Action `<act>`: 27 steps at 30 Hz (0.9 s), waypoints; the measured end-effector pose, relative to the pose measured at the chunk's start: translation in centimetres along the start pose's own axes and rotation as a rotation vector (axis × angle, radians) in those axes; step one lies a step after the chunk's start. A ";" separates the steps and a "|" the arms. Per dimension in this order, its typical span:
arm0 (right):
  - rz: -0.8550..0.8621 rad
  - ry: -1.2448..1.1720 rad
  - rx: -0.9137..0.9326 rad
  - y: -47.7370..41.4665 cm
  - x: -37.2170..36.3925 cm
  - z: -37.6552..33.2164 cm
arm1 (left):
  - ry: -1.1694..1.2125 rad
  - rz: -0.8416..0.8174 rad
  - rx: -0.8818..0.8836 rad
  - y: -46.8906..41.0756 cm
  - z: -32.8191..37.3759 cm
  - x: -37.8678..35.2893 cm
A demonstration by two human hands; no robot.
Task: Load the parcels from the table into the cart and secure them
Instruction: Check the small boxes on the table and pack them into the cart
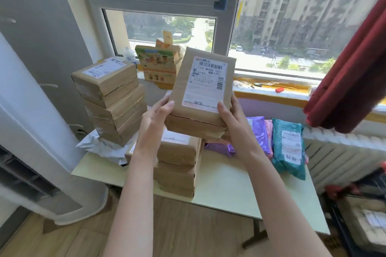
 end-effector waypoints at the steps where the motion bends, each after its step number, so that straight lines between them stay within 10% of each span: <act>1: 0.001 -0.043 -0.006 0.6 1.0 -0.3 | 0.010 -0.029 -0.008 0.2 0.3 -0.7; 27: 0.752 0.125 -0.056 24.1 36.8 -4.3 | -0.122 -0.755 0.332 7.5 -11.1 -42.1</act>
Point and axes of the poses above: each hand's wrist, its own y-axis away from the middle knuckle, its own x-axis out of the back of the hand, z = x × y, the point moved 6 cm from there along -y, towards the middle knuckle, and after that the axes turned 10 degrees about x, right-handed, at the moved point
